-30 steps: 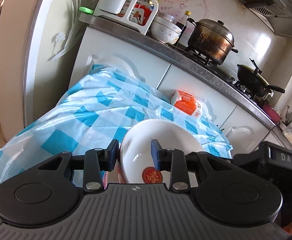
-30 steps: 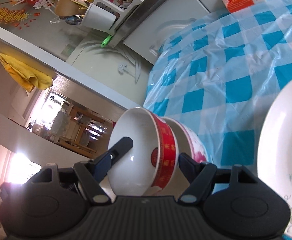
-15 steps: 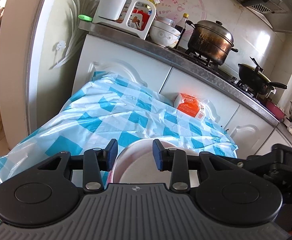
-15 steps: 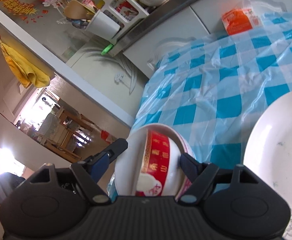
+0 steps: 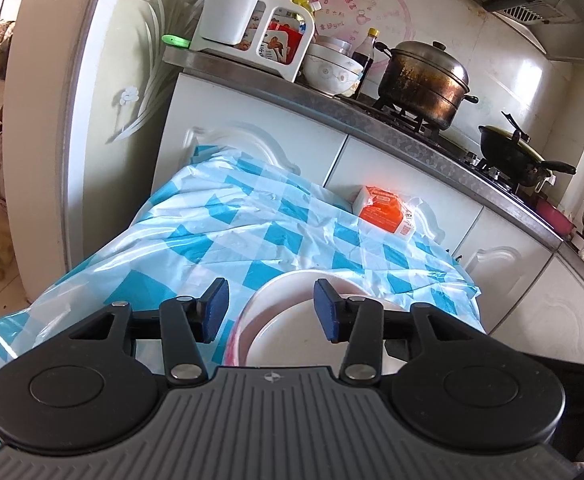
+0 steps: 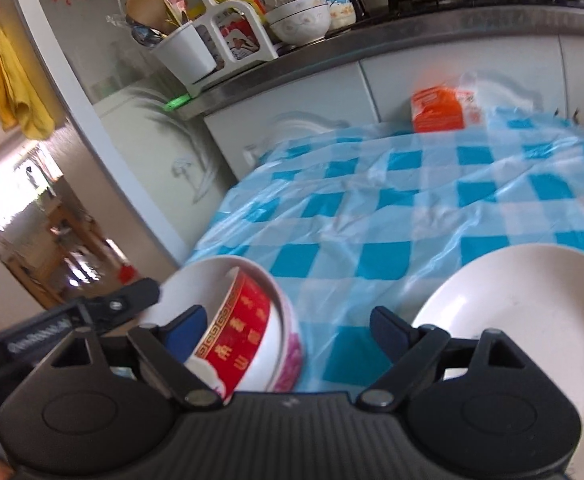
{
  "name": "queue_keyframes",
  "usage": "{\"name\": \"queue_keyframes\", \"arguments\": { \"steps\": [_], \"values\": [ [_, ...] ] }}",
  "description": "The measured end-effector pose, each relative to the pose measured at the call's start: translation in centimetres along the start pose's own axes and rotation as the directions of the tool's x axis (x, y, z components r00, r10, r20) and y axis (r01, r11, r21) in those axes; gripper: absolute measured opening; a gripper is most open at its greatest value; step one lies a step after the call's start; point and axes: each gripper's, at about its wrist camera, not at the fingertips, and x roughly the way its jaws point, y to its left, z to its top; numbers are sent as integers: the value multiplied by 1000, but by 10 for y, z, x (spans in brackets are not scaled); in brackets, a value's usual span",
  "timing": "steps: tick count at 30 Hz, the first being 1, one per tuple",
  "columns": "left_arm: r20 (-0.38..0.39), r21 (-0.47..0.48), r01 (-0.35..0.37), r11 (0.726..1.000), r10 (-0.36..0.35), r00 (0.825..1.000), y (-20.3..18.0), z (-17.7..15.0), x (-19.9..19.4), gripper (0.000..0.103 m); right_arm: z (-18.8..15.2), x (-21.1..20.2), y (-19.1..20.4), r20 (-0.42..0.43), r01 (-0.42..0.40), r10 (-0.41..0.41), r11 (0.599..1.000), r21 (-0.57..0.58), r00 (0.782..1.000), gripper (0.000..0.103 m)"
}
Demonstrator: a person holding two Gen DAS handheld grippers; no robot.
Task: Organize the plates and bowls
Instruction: 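Open both grippers and withdraw from the bowl stack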
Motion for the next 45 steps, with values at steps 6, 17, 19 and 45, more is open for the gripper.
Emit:
{"name": "queue_keyframes", "arguments": {
  "steps": [6, 17, 19, 45],
  "values": [
    [-9, 3, -17, 1000, 17, 1000, 4, -1, -2, 56, -6, 7, 2, 14, 29, -29, 998, -48, 999, 88],
    [-14, -13, -41, 999, 41, 999, 7, -4, -3, 67, -8, 8, 0, 49, 12, -11, 1000, -20, 999, 88],
    [-13, -15, -46, 999, 46, 999, 6, -4, -2, 67, -6, 4, -1, 70, -2, 3, 1000, -8, 998, 88],
    [6, 116, -70, 991, 70, 998, -13, -13, -48, 101, -21, -71, -24, 222, 75, -96, 992, 100, 970, 102]
  ]
}}
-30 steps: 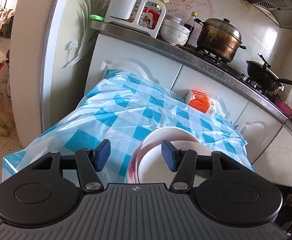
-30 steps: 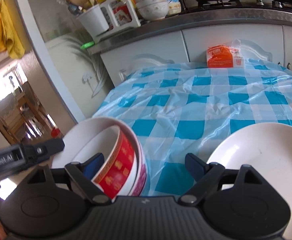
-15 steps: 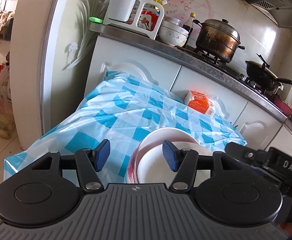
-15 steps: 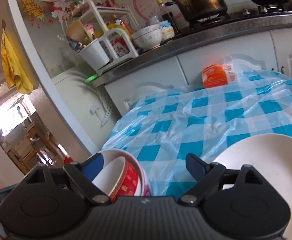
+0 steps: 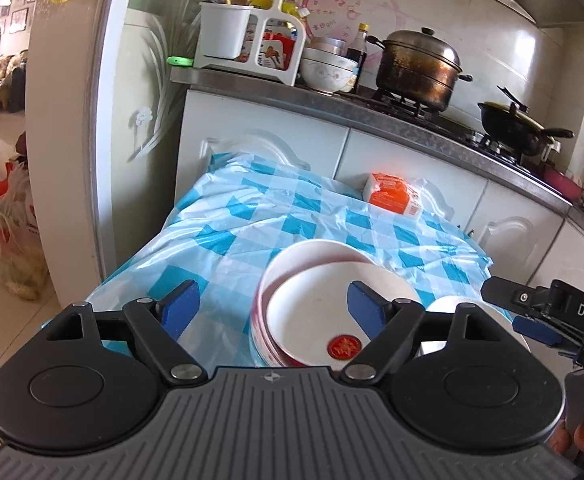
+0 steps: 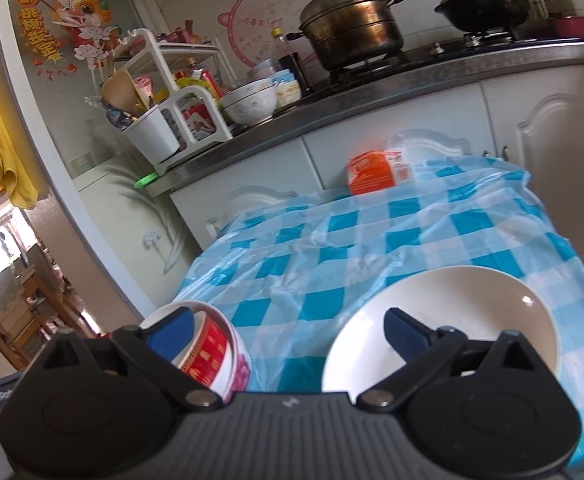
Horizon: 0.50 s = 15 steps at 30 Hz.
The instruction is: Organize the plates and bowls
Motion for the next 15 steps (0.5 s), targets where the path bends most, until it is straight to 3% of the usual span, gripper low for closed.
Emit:
{"name": "queue_keyframes", "arguments": {
  "steps": [15],
  "values": [
    [-32, 77, 24, 997, -22, 999, -23, -14, -26, 103, -13, -45, 8, 64, 121, -117, 990, -67, 991, 102]
  ]
}}
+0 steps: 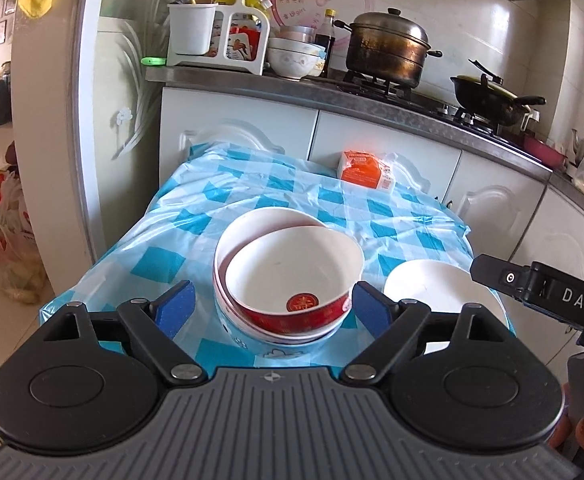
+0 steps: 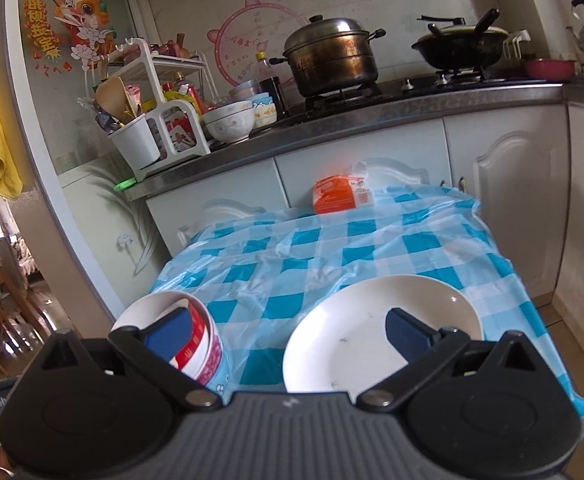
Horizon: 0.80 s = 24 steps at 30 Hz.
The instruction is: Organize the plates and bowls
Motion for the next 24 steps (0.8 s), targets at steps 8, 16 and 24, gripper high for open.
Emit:
{"name": "queue_keyframes", "arguments": {
  "steps": [8, 16, 24],
  "values": [
    [14, 32, -18, 999, 17, 1000, -3, -5, -9, 103, -6, -18, 0, 35, 42, -42, 999, -15, 999, 102],
    [21, 59, -37, 998, 35, 999, -5, -8, -12, 103, -14, -27, -3, 40, 92, -91, 996, -16, 995, 102],
    [14, 80, -47, 996, 46, 999, -7, -11, -11, 103, -20, -32, -8, 41, 127, -126, 992, -16, 991, 102]
  ]
}}
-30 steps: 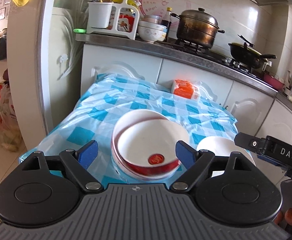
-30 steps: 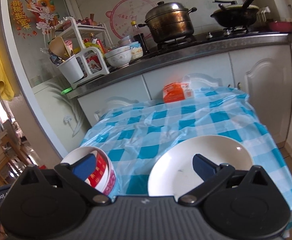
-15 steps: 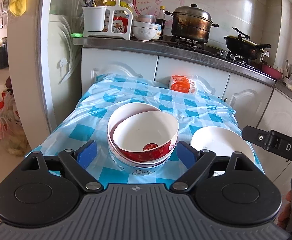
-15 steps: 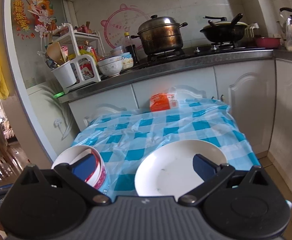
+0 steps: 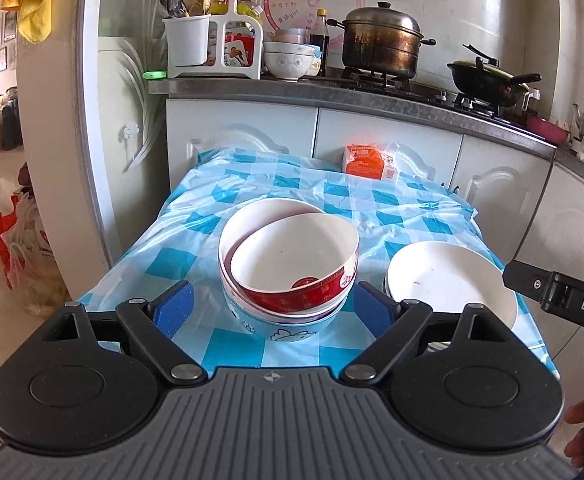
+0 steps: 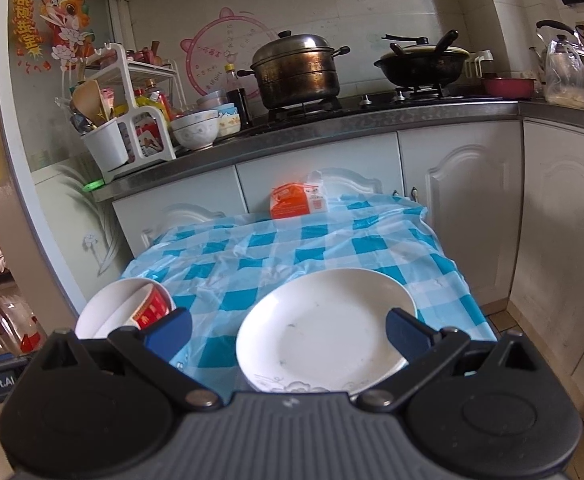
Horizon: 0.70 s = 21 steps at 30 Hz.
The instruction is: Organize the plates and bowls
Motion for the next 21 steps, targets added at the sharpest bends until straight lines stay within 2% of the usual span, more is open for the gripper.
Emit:
{"name": "queue_keyframes", "arguments": {
  "steps": [21],
  "values": [
    [-20, 25, -2, 1000, 3, 1000, 2, -2, 4, 103, -6, -5, -11, 17, 2, -2, 999, 39, 1000, 102]
  ]
}}
